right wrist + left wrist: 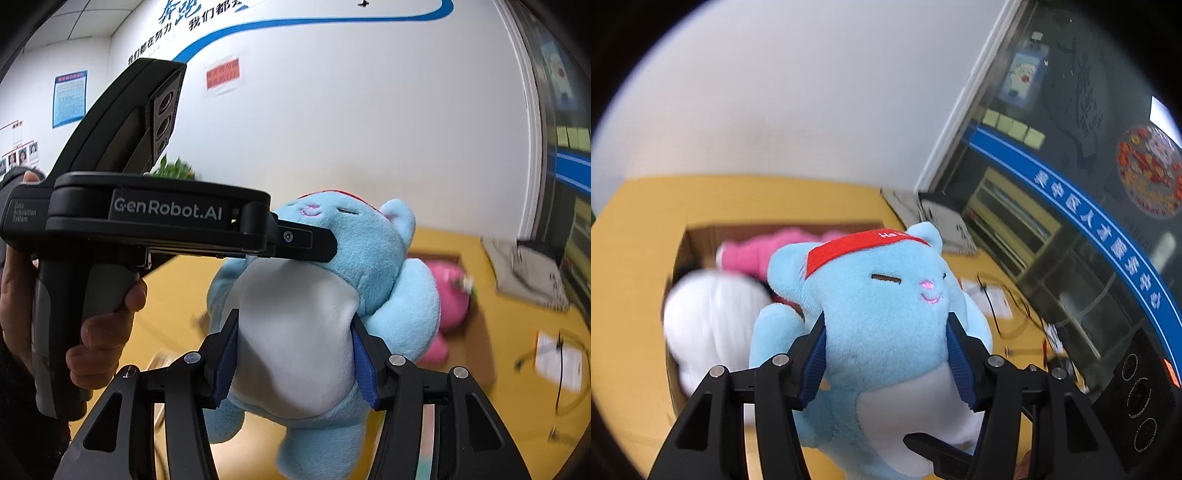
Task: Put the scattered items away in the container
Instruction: 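Lower the blue cat into the box beside the panda and open both grippers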
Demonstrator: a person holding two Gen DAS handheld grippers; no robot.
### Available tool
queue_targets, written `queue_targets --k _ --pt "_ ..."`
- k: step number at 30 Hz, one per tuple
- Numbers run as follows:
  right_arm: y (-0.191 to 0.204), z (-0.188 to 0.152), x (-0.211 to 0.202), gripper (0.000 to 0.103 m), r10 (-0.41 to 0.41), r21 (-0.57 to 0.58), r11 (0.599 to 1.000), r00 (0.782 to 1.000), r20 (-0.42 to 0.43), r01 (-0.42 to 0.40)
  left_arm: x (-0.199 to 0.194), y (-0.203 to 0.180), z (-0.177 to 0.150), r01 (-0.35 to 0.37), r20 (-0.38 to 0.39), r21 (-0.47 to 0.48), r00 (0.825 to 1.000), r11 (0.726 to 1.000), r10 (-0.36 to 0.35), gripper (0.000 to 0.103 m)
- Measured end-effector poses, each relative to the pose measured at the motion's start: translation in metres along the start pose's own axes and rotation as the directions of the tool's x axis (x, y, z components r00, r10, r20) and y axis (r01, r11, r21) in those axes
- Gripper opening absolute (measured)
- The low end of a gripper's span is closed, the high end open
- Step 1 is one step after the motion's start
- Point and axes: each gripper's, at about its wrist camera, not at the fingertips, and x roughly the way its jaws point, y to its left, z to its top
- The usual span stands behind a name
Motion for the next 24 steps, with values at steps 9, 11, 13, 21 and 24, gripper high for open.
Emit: queue_targets --k 9,11,13,21,24 --pt "-0.064 0.014 0.110 0.060 -0.021 0.133 0.991 1.000 -0.023 0.024 0.120 0.066 0.031 -0.035 -0.099 -0.036 0.995 0.999 0.031 0.057" --pt "-0.068 -0.004 0.135 0.060 -0.029 0.153 0.987 0.996 -0.083 0.041 0.143 0.080 0.014 -0.046 -0.144 -0.057 0.989 0.997 0.037 0.057" --pt "-0.067 -0.024 0.151 0.060 -0.039 0.159 0.985 0.990 -0.138 0.061 0.155 0.090 -0.001 -0.023 -0.156 -0.075 0.988 0.997 0.011 0.057" --pt "-0.054 -0.077 0.156 0.060 -0.062 0.190 0.975 0.963 -0.261 0.114 0.159 0.080 -0.039 -0.018 -0.216 -0.015 0.976 1.000 0.015 0.057" --pt "-0.048 -0.081 0.147 0.059 -0.050 0.206 0.972 0.959 -0.279 0.111 0.152 0.079 -0.046 -0.022 -0.224 -0.021 0.974 1.000 0.017 0.057"
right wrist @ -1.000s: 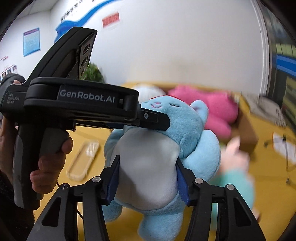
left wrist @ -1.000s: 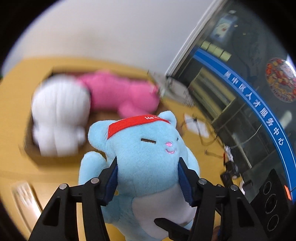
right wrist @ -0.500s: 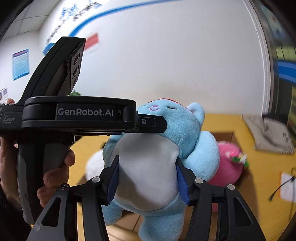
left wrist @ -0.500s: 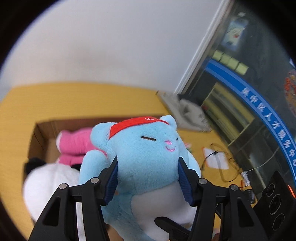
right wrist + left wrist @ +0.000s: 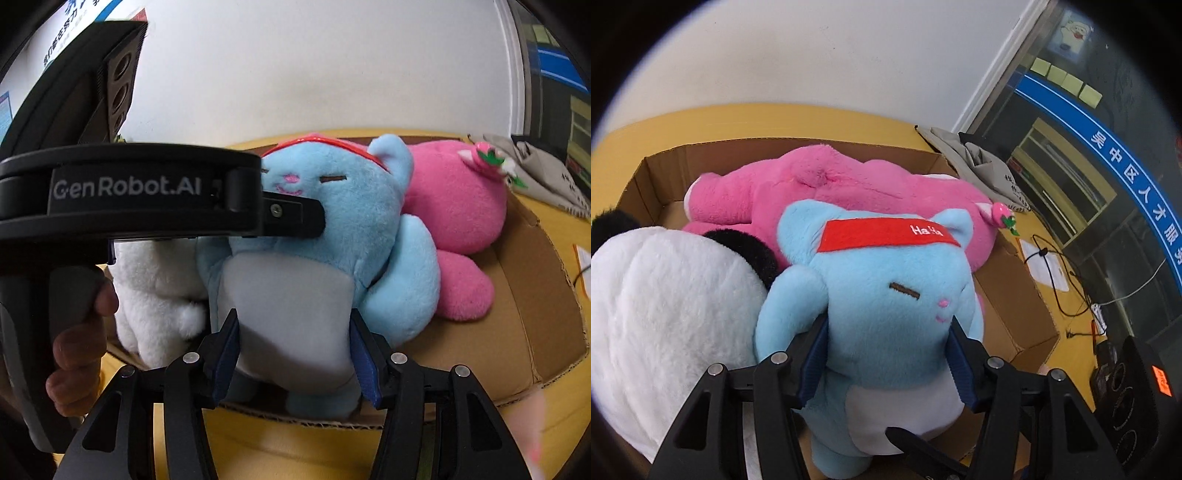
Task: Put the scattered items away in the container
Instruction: 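Lower the blue cat into the box beside the panda and open both grippers, then move both grippers toward the pink pig plush with the green hat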
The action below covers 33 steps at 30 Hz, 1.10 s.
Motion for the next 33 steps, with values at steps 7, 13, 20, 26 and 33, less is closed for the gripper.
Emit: queue_targets --k 7,13,20,26,33 --pt "0.012 -0.009 -0.004 0.065 -0.013 -0.003 1.000 0.999 -0.050 0.013 -0.003 -0.003 -0.005 -0.025 0.013 0.014 1.000 1.000 0.025 0.068" --pt "0.007 -0.011 -0.003 0.095 0.025 0.020 1.000 0.993 -0.113 -0.022 -0.027 -0.004 -0.008 -0.048 0.068 -0.005 0.996 0.999 0.049 0.073" --pt "0.003 -0.014 -0.075 0.103 -0.041 0.005 0.999 0.999 0.012 0.041 -0.119 -0.008 -0.026 -0.159 0.250 -0.035 0.954 0.987 0.163 0.080" --pt "-0.014 0.010 -0.126 0.103 -0.176 -0.049 0.982 0.977 0.123 0.183 -0.158 -0.033 -0.059 -0.283 0.240 -0.012 0.930 0.959 0.277 0.080" --pt "-0.009 0.007 -0.153 0.103 -0.234 -0.076 0.966 0.961 0.147 0.246 -0.173 -0.046 -0.103 -0.310 0.250 -0.045 0.917 0.950 0.311 0.080"
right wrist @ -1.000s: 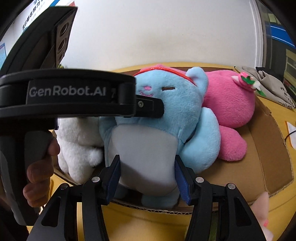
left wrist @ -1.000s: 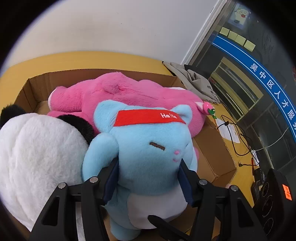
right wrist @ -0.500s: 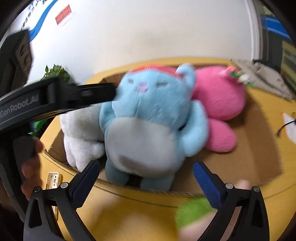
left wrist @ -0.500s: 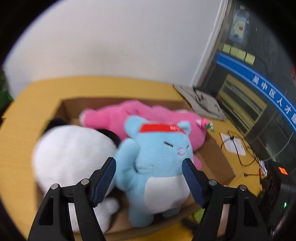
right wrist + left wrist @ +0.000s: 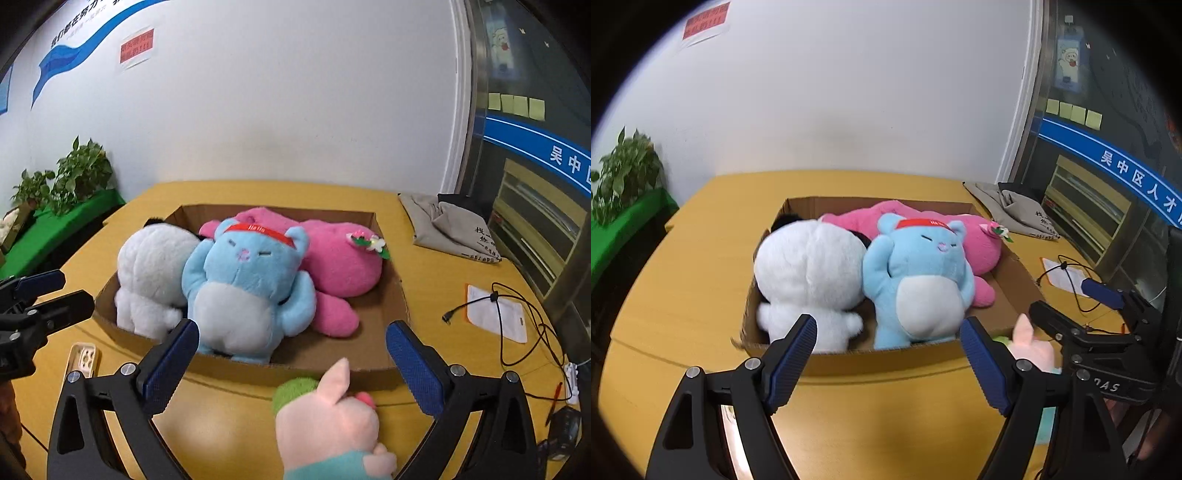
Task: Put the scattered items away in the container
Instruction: 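Move both grippers toward the pink pig plush with the green hat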
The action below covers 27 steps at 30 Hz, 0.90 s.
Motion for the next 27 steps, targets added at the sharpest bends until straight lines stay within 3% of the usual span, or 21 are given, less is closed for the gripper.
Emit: queue_targets --k 27 --pt "0.000 -0.016 -0.020 0.103 -0.018 -0.013 1.000 1.000 0.003 0.018 -0.007 -0.017 -0.016 0.034 -0.017 0.009 0.999 0.999 -0.034 0.080"
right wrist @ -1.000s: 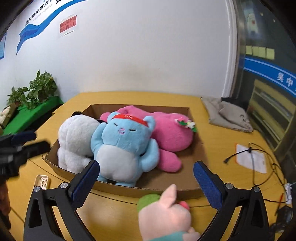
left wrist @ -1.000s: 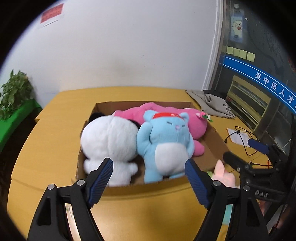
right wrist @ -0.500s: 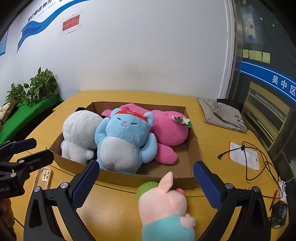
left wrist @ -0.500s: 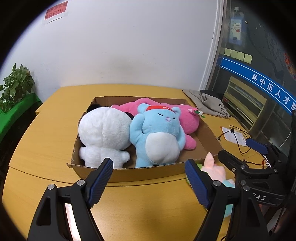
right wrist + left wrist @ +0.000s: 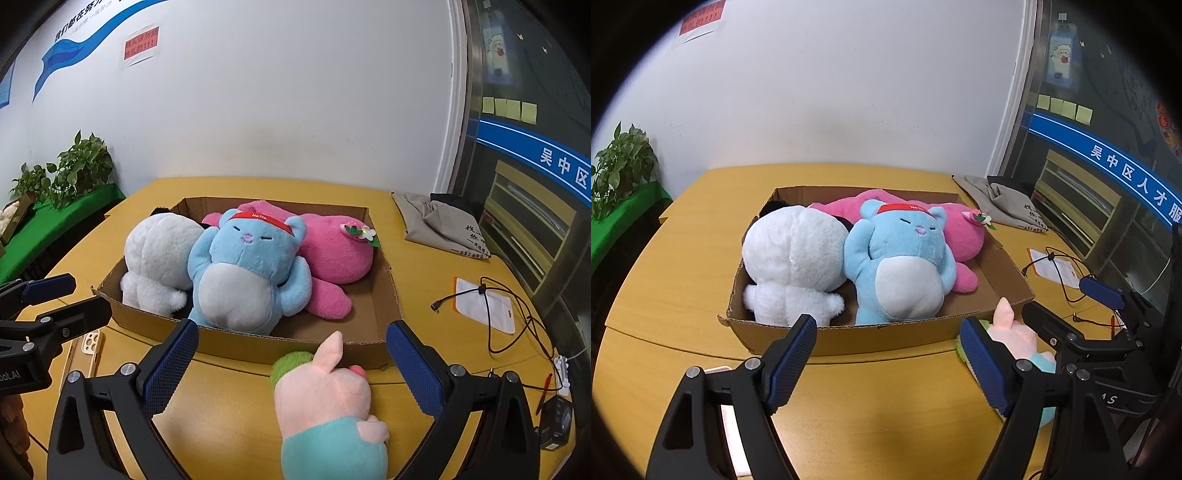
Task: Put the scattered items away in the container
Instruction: 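Move both grippers toward the pink pig plush with the green hat, then close both grippers on the pink pig plush and lift it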
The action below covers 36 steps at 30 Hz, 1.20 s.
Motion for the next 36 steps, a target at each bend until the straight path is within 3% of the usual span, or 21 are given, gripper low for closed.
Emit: queue_targets --k 18,25,31,36 --pt "-0.009 -0.009 -0.002 0.103 0.005 0.013 1.000 1.000 -0.003 -0.005 0.003 -0.004 -0.001 0.022 -0.012 -0.014 1.000 1.000 -0.022 0.080" --pt "-0.037 -0.023 -0.006 0.103 -0.012 0.022 1.000 1.000 -0.005 0.012 0.015 -0.005 -0.008 0.062 -0.058 -0.042 0.996 0.997 -0.065 0.080" --pt "-0.060 -0.075 0.007 0.103 0.010 -0.004 1.000 0.989 -0.148 -0.011 0.038 -0.009 -0.017 0.136 -0.109 -0.095 0.983 0.986 -0.147 0.080" --pt "-0.058 -0.110 0.028 0.102 0.031 -0.040 0.998 0.967 -0.251 -0.042 0.070 -0.018 -0.027 0.212 -0.176 -0.154 0.955 0.965 -0.238 0.080"
